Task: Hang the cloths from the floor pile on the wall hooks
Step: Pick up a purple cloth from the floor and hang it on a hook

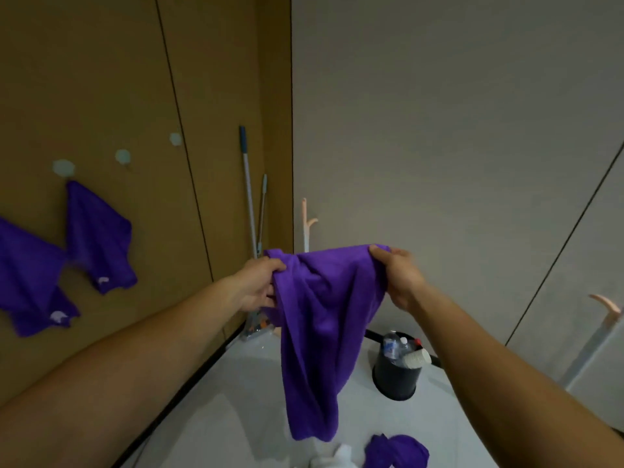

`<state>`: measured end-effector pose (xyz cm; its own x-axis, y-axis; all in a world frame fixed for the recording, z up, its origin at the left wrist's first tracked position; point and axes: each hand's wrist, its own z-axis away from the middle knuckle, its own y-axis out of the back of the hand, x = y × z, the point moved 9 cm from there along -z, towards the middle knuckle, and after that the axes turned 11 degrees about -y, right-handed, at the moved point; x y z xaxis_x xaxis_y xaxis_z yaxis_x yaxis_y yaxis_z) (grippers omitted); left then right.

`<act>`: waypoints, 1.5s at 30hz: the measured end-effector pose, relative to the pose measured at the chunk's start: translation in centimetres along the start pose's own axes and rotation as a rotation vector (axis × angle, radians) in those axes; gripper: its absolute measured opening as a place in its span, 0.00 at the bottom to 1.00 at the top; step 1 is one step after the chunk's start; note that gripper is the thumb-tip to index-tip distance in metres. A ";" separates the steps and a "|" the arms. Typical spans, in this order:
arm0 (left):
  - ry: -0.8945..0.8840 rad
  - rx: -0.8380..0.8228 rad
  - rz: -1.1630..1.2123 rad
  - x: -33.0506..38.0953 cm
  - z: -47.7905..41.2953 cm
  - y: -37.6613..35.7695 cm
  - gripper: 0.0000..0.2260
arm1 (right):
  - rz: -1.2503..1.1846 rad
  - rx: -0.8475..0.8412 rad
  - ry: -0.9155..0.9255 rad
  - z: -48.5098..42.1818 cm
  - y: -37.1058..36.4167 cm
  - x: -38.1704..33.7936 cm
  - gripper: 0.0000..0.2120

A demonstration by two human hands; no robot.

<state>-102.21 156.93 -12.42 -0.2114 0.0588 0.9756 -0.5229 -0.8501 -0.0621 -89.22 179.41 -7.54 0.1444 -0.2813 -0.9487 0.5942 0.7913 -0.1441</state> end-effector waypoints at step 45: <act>-0.014 0.332 0.037 4.0 4.2 21.1 0.09 | -0.024 -0.195 -0.039 2.0 -9.5 -0.2 0.05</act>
<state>-110.63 137.07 -8.91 -0.2127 0.0198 0.9769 -0.2166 -0.9759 -0.0274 -93.29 170.83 -5.37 0.1650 -0.3190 -0.9333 0.4335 0.8734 -0.2219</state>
